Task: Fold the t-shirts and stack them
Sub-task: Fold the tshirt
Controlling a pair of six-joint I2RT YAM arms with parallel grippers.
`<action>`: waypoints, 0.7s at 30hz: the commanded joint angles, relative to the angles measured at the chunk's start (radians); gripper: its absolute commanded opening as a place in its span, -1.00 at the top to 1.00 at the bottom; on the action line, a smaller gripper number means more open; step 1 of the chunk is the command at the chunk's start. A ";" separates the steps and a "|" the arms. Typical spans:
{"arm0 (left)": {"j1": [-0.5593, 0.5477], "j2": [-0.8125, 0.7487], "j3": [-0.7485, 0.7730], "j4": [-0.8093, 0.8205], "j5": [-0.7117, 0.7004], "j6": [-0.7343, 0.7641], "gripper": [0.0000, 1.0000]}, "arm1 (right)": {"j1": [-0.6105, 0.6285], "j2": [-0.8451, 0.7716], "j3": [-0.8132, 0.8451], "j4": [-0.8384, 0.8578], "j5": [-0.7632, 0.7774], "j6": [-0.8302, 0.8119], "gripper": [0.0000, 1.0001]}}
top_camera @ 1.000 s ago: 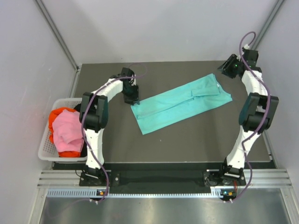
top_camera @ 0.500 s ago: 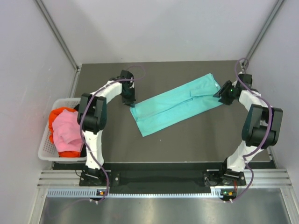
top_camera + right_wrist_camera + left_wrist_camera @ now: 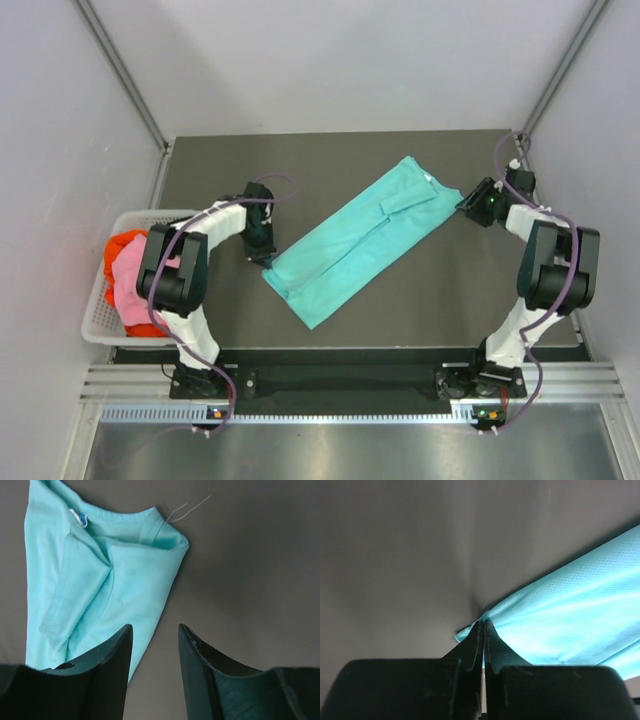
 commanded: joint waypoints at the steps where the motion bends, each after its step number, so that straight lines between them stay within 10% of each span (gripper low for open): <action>1: -0.001 -0.081 -0.048 -0.024 0.035 -0.019 1.00 | -0.004 0.081 0.052 0.124 -0.041 0.009 0.16; 13: -0.001 -0.181 -0.137 0.023 0.095 -0.062 1.00 | 0.008 0.237 0.144 0.166 -0.060 0.039 0.16; 21: -0.012 -0.167 -0.174 0.057 0.103 -0.104 0.70 | 0.011 0.360 0.298 0.126 -0.055 0.039 1.00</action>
